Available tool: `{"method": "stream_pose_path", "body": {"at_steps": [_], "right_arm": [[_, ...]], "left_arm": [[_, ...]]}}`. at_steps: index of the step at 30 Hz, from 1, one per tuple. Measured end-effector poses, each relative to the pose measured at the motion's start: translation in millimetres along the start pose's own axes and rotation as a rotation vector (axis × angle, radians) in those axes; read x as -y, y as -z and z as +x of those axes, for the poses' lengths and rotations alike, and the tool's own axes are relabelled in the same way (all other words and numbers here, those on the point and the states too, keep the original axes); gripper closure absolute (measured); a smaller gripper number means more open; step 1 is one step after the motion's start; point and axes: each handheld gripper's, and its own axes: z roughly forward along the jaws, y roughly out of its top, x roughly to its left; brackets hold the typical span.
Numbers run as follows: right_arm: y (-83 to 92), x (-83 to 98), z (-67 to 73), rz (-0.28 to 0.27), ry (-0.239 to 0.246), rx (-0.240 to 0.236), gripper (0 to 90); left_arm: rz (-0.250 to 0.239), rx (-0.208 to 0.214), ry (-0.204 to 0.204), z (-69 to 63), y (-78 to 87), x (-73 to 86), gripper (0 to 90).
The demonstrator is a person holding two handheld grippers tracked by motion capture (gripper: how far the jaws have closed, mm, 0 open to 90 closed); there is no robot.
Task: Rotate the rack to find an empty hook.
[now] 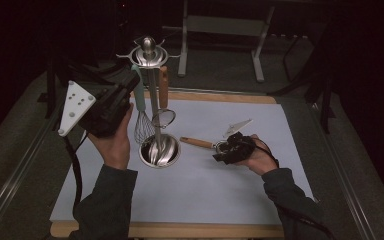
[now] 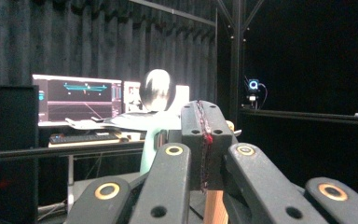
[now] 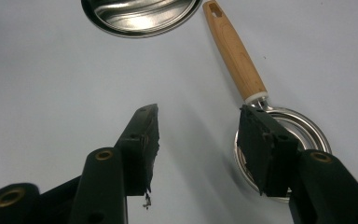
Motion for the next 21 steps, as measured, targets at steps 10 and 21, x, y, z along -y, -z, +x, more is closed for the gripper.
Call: {"method": "stream_pose_path", "body": {"at_steps": [10, 21], "right_arm": [[-1.0, 3.9, -2.2, -0.009, -0.012, -0.003, 47.9], [-1.0, 4.6, -2.3, -0.015, -0.011, -0.006, 47.9]], "left_arm": [[0.025, -0.026, -0.014, 1.8, -8.2, 0.7, 89.7], [0.027, -0.054, -0.030, 7.5, -5.2, -1.0, 89.7]]}}
